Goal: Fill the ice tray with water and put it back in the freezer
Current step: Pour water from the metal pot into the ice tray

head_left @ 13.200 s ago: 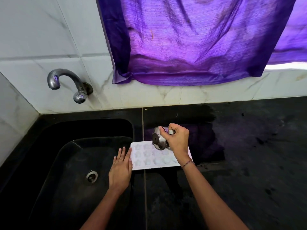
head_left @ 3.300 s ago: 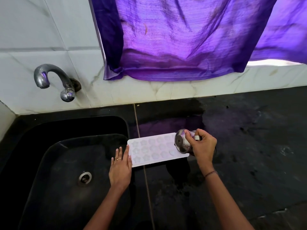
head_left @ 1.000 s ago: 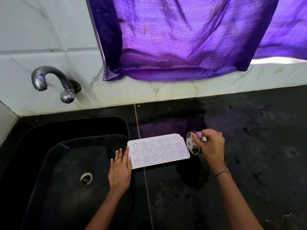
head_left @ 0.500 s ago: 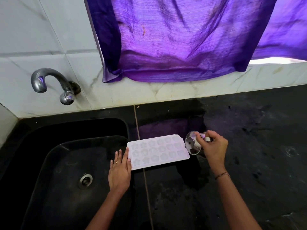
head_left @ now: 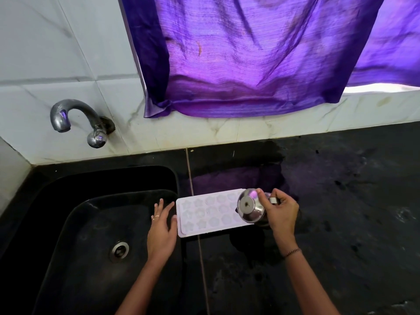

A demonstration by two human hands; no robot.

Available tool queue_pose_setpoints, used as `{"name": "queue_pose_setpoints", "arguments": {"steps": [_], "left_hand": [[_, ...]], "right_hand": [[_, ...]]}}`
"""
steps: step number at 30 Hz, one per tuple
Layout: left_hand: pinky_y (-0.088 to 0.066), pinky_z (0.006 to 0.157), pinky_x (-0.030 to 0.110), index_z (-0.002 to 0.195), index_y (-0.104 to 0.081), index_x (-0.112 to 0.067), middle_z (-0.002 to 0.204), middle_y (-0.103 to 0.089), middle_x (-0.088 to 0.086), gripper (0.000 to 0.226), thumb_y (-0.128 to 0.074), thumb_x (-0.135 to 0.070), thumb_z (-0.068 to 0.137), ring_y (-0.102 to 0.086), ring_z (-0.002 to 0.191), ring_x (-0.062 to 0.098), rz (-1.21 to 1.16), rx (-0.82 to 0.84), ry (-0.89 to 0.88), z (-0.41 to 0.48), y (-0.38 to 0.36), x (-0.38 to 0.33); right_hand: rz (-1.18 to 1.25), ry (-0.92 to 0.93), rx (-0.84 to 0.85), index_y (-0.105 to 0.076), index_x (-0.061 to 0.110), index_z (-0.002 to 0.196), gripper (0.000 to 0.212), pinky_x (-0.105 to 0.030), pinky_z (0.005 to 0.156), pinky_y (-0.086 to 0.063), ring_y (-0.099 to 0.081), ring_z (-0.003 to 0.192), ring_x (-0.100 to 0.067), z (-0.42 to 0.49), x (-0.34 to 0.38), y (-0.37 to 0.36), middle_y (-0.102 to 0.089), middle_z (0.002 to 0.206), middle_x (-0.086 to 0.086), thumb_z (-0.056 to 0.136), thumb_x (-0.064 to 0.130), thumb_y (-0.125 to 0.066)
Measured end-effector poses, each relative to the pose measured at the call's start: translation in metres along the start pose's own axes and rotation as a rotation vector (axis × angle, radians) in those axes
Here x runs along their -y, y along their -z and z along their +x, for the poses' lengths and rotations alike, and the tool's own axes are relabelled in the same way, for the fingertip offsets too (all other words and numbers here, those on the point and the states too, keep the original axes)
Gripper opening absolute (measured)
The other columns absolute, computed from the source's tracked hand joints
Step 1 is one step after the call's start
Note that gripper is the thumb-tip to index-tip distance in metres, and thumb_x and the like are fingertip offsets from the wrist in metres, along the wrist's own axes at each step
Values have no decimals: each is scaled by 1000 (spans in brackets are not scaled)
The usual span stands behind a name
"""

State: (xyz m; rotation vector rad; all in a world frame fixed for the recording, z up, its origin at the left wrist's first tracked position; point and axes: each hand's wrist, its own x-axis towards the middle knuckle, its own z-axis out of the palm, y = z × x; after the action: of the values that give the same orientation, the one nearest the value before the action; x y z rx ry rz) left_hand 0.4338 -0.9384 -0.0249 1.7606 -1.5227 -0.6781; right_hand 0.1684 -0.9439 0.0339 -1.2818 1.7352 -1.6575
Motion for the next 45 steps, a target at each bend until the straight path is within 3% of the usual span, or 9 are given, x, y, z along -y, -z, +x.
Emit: {"name": "queue_pose_setpoints", "arguments": {"steps": [5, 7, 11, 15, 24, 30, 33, 38, 45], "left_hand": [[-32, 111, 33, 122, -59, -25, 143, -46, 0, 31, -51, -14, 94, -38, 135, 14, -405, 5, 207, -6, 5, -26], [-39, 105, 31, 119, -59, -26, 132, -56, -2, 29, -52, -14, 94, -49, 125, 14, -530, 67, 248, -11, 3, -37], [-36, 93, 15, 128, -53, -14, 127, -55, -7, 33, -48, -18, 96, -50, 112, 1, -642, 199, 307, -21, 1, -63], [-34, 103, 24, 123, -57, -28, 122, -60, -16, 32, -40, -37, 97, -51, 116, -2, -749, 352, 339, -26, 0, -77], [-46, 73, 15, 87, -63, -15, 75, -67, -12, 16, -50, -14, 95, -62, 79, 1, -782, 190, 292, 1, 4, -81], [-49, 94, 30, 114, -64, -20, 110, -69, 2, 28, -59, -8, 89, -63, 105, 13, -729, 170, 219, 33, 1, -85], [-48, 97, 34, 115, -62, -23, 115, -67, 3, 31, -60, -7, 89, -61, 110, 15, -716, 173, 226, 55, -5, -87], [-49, 98, 44, 126, -58, -16, 120, -64, 9, 39, -57, -3, 89, -60, 112, 23, -778, 194, 318, 90, -19, -88], [-45, 100, 38, 132, -51, -8, 127, -58, 15, 44, -50, 6, 91, -56, 115, 26, -861, 195, 419, 126, -39, -85]], "right_hand": [[127, -120, 42, -30, 17, 49, 53, -18, 47, -28, -26, 48, -4, -13, 5, -21, -28, 45, 12, 79, 14, -75], [177, -198, 48, -34, 14, 51, 49, -21, 50, -31, -31, 52, -8, -18, 8, -32, -32, 50, 3, 79, 18, -75], [377, -373, 109, -39, 10, 57, 43, -32, 63, -37, -38, 65, -18, -31, 16, -52, -40, 64, -8, 82, 25, -70], [509, -494, 159, -37, 21, 55, 43, -26, 62, -39, -39, 60, -11, -37, 23, -69, -39, 57, 3, 86, 20, -66], [392, -432, 277, -39, 16, 68, 32, -21, 64, -36, -38, 63, -7, -22, 24, -85, -39, 63, 5, 94, 24, -54], [347, -483, 364, -48, 16, 98, 5, -23, 78, -43, -51, 90, -12, 2, 15, -102, -54, 99, -5, 99, 18, -44], [375, -481, 362, -55, 11, 111, 17, -27, 85, -48, -57, 101, -16, 18, 12, -108, -61, 111, -8, 98, 14, -44], [359, -499, 314, -63, 14, 112, 22, -39, 94, -50, -59, 111, -23, 46, -4, -126, -63, 119, -10, 98, 14, -45], [356, -521, 292, -66, 12, 108, 21, -36, 95, -50, -60, 112, -23, 73, -24, -149, -65, 118, -12, 96, 10, -48]]}}
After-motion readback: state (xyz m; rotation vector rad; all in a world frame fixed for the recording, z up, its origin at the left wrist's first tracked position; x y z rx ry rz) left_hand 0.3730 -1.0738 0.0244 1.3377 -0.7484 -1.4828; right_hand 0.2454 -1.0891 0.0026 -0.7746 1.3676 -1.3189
